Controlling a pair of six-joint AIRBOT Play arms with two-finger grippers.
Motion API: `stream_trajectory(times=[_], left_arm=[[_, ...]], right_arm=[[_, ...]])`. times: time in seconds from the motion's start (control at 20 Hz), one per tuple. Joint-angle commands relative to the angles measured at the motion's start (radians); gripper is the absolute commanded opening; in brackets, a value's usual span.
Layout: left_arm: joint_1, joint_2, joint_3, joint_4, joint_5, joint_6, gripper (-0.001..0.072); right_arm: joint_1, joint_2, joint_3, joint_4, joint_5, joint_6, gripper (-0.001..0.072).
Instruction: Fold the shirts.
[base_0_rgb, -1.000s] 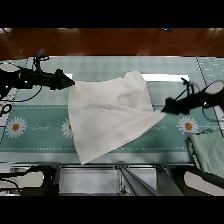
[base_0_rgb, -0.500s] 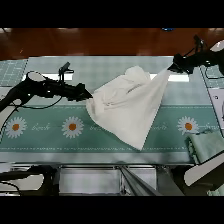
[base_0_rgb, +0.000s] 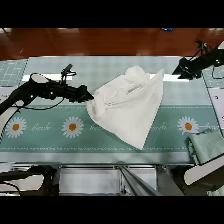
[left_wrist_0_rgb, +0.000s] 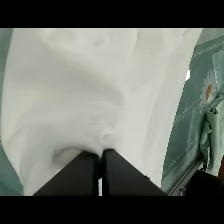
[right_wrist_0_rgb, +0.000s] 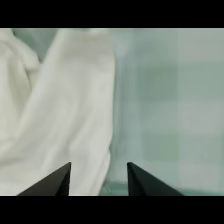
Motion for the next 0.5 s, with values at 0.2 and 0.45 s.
stream_trajectory(times=[0.2,0.45], left_arm=[[0.016,0.001,0.000,0.001,-0.008,0.026,0.0022],[0.016,0.001,0.000,0.000,-0.025,0.030,0.0022]], right_arm=[[0.024,0.676,-0.941,0.045,-0.186,-0.033,0.0408],[0.121,0.945,-1.367,0.159,-0.232,-0.001,0.0408]])
